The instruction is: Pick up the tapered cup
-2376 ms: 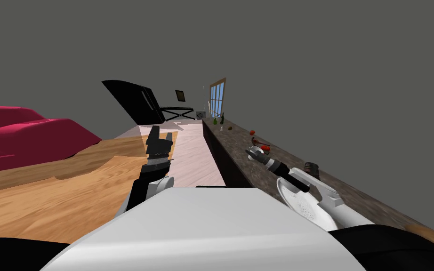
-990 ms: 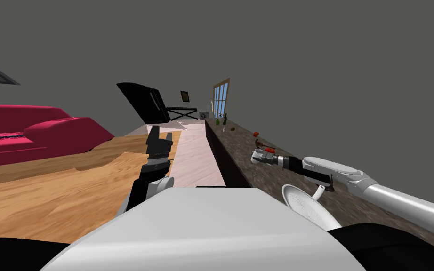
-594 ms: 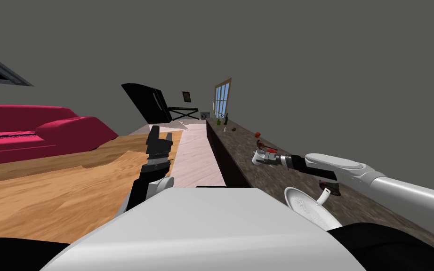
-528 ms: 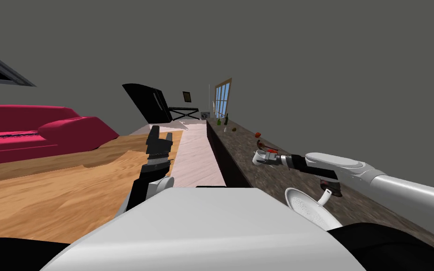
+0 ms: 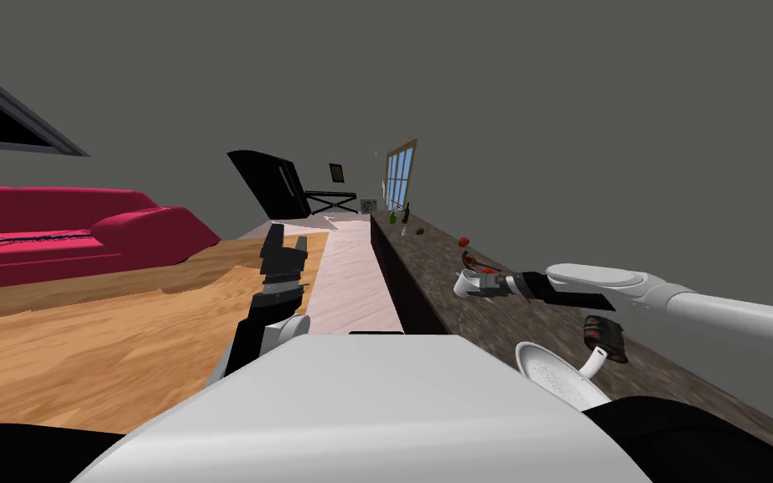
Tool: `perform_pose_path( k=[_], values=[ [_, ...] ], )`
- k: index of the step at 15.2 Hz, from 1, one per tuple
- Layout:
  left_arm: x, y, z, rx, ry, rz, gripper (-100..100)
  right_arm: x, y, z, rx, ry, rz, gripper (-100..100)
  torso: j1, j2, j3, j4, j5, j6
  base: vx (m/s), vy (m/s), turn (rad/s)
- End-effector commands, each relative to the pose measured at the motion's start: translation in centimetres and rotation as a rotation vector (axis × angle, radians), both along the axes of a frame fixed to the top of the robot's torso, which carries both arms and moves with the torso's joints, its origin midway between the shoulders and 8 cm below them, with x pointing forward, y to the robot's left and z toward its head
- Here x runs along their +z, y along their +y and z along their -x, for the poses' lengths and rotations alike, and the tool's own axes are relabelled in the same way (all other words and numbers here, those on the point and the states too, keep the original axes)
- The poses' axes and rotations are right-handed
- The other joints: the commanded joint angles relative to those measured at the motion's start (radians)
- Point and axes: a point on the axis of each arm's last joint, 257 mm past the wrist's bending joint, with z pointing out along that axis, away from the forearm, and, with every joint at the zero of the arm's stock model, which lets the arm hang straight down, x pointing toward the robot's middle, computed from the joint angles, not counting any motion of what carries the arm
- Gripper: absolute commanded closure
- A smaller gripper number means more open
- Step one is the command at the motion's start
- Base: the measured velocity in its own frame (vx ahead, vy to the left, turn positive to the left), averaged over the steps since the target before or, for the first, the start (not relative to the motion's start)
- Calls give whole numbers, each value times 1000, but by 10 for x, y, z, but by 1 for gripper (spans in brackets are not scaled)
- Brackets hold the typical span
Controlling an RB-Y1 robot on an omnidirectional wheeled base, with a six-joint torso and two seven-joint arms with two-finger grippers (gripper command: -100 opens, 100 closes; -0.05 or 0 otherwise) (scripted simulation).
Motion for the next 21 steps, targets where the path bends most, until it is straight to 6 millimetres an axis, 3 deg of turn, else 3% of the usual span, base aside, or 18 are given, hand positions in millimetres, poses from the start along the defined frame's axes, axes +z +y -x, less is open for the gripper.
perform_pose_path(
  k=[1,3,8,14,17,21],
  values=[
    [0,0,0,0,0,0,0,0,-3,1,5,7,13,-100,0,0,0,0,0,0,5,6,-6],
    [0,0,0,0,0,0,0,-7,-23,14,34,73,97,-100,0,0,0,0,0,0,10,17,68],
    [0,0,0,0,0,0,0,-5,-24,13,42,76,108,-100,-1,1,0,0,0,0,6,9,16],
    [0,0,0,0,0,0,0,-10,-60,38,103,208,262,-100,1,0,0,0,0,0,14,19,59],
    [0,0,0,0,0,0,0,-11,-62,40,104,214,267,-100,1,0,0,0,0,0,14,23,28],
    [0,0,0,0,0,0,0,-33,-74,61,77,217,264,-100,-1,-1,-1,0,-1,0,32,14,99]
  ],
)
